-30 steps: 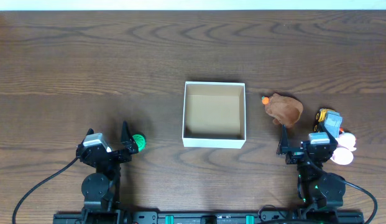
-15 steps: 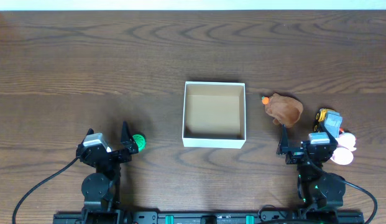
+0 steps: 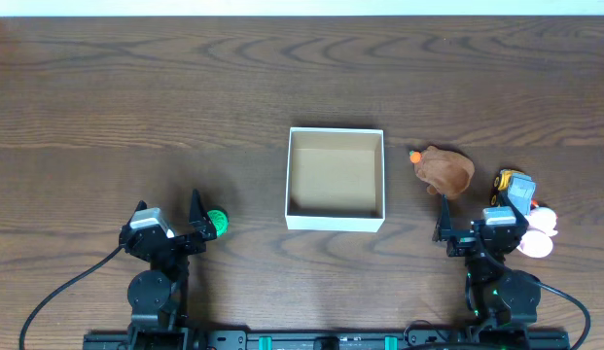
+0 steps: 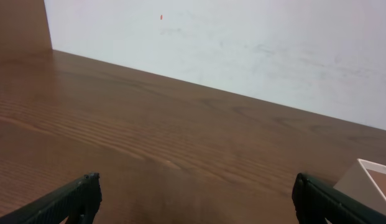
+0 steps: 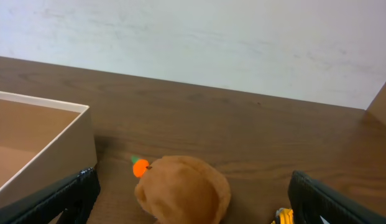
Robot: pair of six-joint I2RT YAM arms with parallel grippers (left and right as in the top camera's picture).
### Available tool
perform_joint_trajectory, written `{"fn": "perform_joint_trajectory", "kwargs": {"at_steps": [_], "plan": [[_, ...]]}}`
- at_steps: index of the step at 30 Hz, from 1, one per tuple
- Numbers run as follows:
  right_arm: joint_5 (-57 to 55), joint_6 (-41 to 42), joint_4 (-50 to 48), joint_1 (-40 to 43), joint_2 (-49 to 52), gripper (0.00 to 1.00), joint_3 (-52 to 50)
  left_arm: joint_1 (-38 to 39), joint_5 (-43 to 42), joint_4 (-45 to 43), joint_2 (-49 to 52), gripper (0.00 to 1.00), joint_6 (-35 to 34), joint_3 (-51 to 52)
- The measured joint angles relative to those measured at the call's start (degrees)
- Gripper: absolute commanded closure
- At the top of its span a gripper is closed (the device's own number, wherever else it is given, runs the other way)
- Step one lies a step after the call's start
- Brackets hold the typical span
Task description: Pack container
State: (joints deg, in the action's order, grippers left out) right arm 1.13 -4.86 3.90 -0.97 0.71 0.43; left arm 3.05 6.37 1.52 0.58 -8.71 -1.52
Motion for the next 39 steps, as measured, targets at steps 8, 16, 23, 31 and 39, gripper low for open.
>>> {"fn": "perform_joint_trajectory", "kwargs": {"at_steps": [8, 16, 23, 31, 39], "plan": [[0.00, 0.00, 0.00, 0.00, -0.02, 0.01, 0.00, 0.00, 0.00, 0.00, 0.00, 0.02, 0.00, 0.00], [0.00, 0.00, -0.50, 0.00, -0.02, 0.01, -0.02, 0.00, 0.00, 0.00, 0.00, 0.02, -0.02, 0.00], [0.26, 1.25, -0.09, 0.00, 0.00, 0.01, -0.02, 0.00, 0.00, -0.02, 0.00, 0.02, -0.02, 0.00], [2.23, 10.47, -0.09, 0.00, 0.63, 0.01, 0.02, 0.00, -0.22, 0.04, 0.00, 0.02, -0.02, -0.02], [6.62, 12.85, 7.13, 0.00, 10.80, 0.01, 10.56, 0.00, -3.32, 13.77, 3.04, 0.02, -0.02, -6.58]]}}
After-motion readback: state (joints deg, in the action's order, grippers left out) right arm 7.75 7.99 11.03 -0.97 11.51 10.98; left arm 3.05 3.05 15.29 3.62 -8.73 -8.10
